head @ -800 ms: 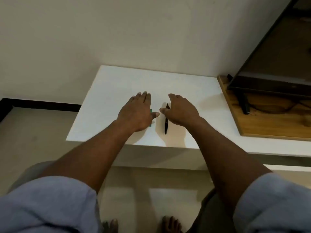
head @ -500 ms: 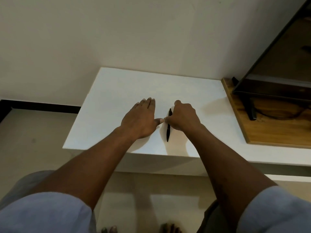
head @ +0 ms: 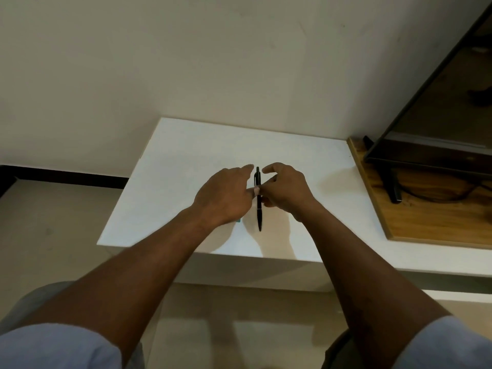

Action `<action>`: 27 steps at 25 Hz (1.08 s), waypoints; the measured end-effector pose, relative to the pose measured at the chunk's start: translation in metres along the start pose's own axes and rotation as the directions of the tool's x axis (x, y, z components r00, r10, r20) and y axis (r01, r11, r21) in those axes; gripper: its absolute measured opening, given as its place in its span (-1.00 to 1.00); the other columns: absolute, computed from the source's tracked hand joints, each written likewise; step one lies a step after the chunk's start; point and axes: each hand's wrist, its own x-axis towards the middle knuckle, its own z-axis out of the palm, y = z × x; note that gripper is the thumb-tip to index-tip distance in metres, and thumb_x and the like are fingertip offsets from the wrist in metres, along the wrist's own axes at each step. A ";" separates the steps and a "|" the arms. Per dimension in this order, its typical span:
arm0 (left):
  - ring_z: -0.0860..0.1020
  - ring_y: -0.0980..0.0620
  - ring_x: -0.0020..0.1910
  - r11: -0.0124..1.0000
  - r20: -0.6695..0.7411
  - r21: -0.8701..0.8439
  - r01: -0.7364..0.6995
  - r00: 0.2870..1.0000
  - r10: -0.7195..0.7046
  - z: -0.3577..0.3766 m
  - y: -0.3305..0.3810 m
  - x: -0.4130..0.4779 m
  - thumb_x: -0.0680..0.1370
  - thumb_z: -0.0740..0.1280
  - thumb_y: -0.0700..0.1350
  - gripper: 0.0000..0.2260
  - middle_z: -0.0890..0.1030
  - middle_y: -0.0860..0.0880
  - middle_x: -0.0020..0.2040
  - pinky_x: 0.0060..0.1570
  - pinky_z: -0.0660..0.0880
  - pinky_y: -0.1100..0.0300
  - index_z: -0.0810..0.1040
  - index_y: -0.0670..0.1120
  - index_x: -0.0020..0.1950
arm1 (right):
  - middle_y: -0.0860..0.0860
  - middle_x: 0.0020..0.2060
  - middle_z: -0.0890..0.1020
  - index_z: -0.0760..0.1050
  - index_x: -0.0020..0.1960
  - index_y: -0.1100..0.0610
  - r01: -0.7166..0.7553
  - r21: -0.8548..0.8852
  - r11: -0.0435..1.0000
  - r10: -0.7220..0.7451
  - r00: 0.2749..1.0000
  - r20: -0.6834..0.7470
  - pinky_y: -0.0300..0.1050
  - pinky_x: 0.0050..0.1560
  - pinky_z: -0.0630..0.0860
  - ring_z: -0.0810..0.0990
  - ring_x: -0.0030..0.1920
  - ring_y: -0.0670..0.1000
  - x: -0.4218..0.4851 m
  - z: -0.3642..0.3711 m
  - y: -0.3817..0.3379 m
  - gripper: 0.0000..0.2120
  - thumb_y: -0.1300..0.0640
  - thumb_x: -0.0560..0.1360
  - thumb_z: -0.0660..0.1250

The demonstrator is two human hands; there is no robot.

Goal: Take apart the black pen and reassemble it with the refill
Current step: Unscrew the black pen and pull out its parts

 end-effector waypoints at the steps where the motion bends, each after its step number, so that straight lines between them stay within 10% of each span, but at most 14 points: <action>1: 0.53 -0.10 0.37 0.998 -0.002 -0.060 0.015 1.000 -0.016 -0.002 0.002 0.000 0.66 0.27 0.10 -0.49 0.58 0.01 0.40 0.28 0.51 -0.06 0.30 0.04 0.59 | 0.08 -0.11 0.75 0.52 0.37 0.15 0.022 0.059 0.998 -0.022 1.000 0.000 -0.09 -0.18 0.74 0.78 -0.22 0.04 -0.002 -0.001 -0.002 -0.54 0.31 0.49 0.48; 12: 0.70 0.06 -0.14 0.961 -0.071 -0.274 0.023 0.996 -0.044 -0.015 0.005 -0.003 0.58 0.42 0.04 -0.67 0.73 0.11 -0.09 0.03 0.64 -0.01 0.58 0.15 0.35 | 0.13 -0.12 0.79 0.59 0.21 0.13 0.061 0.435 0.898 -0.054 0.998 -0.028 0.05 -0.03 0.74 0.81 -0.16 0.15 -0.011 -0.013 -0.018 -0.79 0.23 0.58 0.46; 27: 0.62 0.03 -0.12 0.981 -0.077 -0.175 0.081 0.992 -0.096 -0.012 0.001 0.002 0.60 0.37 -0.01 -0.78 0.72 0.10 -0.06 -0.22 0.42 0.19 0.65 0.11 0.23 | 0.02 -0.10 0.80 0.72 -0.02 0.18 0.045 0.528 0.848 0.013 0.994 -0.106 -0.19 -0.22 0.67 0.79 -0.18 0.02 -0.008 -0.028 -0.019 -0.87 0.10 0.55 0.54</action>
